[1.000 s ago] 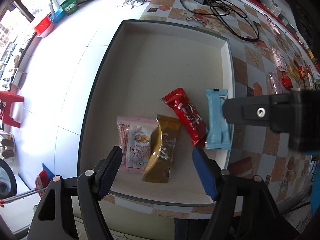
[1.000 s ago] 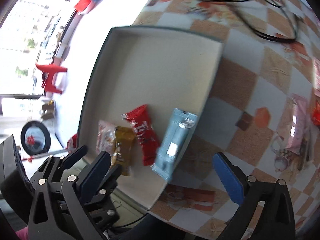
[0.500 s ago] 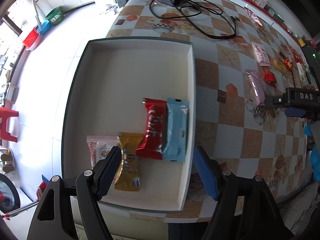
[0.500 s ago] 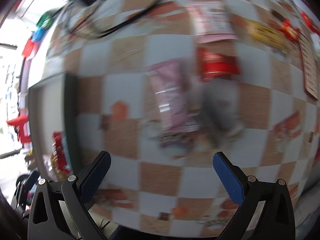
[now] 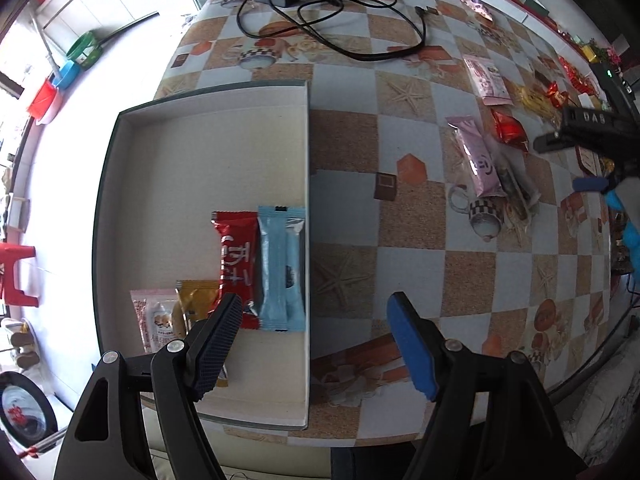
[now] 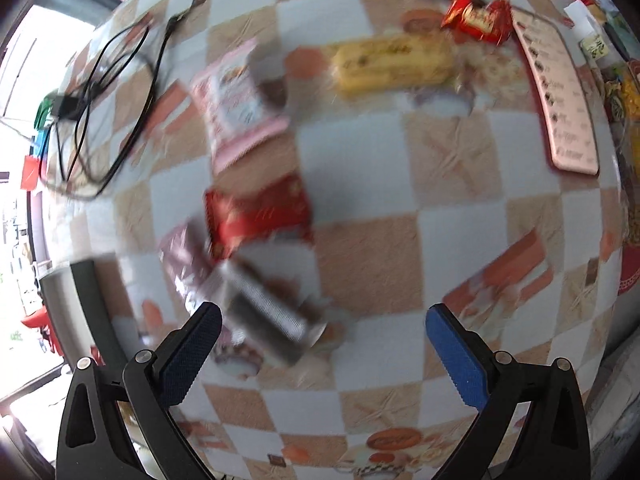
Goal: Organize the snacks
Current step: 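Move both tools back over the snack pile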
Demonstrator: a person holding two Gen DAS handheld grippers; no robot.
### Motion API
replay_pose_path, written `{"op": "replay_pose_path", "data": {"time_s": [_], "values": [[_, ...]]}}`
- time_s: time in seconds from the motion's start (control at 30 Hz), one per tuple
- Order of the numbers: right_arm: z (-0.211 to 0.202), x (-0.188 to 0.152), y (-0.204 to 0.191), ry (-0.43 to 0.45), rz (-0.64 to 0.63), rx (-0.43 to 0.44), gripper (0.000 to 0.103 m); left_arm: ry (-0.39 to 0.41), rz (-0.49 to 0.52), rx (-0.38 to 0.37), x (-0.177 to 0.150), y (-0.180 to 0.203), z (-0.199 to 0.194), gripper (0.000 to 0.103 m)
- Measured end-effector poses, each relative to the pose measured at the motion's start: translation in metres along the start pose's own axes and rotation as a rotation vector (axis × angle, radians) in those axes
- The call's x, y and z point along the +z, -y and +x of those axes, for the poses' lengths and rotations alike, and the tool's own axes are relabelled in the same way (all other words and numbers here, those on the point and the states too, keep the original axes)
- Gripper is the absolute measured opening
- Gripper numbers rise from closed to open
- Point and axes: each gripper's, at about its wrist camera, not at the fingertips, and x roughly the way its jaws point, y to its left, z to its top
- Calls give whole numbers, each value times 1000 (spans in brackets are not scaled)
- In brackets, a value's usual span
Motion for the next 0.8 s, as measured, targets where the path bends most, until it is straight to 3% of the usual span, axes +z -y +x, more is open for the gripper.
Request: {"op": "replay_pose_path", "data": {"time_s": [0.33,0.63,0.67,0.8], "values": [[-15,78,37,41,69,6,103,-43,-1,12,12,24,12,79],[-21,158,40,119,51,9,103,-72,-5,48,10,37,18,79],[-19,147,34,127,48,8,103,-75,-8,51,9,37,18,79],[-5,162,15,118,-29,32,103,-97,-18,70,3,38,22,79]]}}
